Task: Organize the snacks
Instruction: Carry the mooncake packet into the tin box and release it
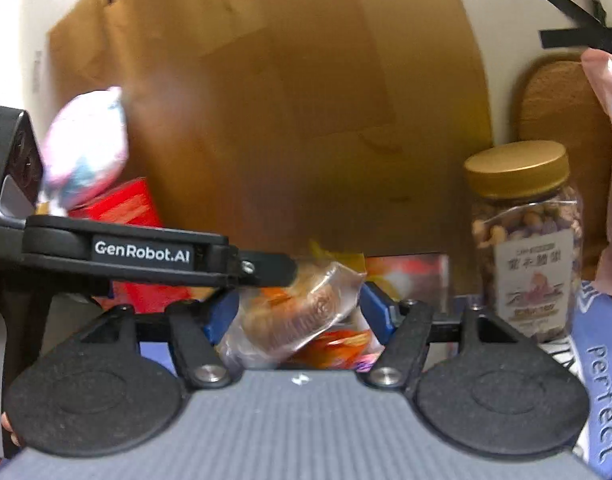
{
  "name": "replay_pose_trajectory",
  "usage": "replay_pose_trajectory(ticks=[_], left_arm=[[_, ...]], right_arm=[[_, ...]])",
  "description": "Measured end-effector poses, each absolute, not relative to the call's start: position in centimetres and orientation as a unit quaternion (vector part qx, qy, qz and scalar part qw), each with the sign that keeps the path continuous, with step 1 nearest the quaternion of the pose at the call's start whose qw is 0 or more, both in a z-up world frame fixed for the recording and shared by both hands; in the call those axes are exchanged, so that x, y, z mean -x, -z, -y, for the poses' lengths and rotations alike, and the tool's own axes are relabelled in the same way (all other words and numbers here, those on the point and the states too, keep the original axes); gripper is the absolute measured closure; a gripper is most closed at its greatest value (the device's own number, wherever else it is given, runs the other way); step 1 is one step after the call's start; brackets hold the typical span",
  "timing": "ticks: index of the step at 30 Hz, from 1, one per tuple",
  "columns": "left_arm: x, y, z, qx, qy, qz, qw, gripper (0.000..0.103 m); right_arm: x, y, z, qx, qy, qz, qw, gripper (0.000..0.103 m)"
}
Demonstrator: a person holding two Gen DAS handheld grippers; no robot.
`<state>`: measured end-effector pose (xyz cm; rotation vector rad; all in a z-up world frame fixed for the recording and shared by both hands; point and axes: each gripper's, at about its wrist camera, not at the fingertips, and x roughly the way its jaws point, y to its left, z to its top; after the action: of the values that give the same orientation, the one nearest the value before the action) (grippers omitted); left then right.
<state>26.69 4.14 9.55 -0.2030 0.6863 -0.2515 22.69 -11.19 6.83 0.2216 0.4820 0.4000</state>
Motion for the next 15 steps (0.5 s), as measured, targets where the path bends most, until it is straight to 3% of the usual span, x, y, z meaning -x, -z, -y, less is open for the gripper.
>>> replay_pose_trajectory(ticks=[4,15], left_arm=[[-23.8,-9.4,-5.1,0.109,0.143,-0.323,0.929,0.04],[-15.3,-3.9,-0.7,0.08,0.21,-0.42,0.879,0.043]], right_arm=[[-20.7,-6.3,13.9,-0.141,-0.187,-0.228,0.945,0.034],[-10.0,-0.8,21.6,-0.236,-0.164,-0.308,0.907,0.04]])
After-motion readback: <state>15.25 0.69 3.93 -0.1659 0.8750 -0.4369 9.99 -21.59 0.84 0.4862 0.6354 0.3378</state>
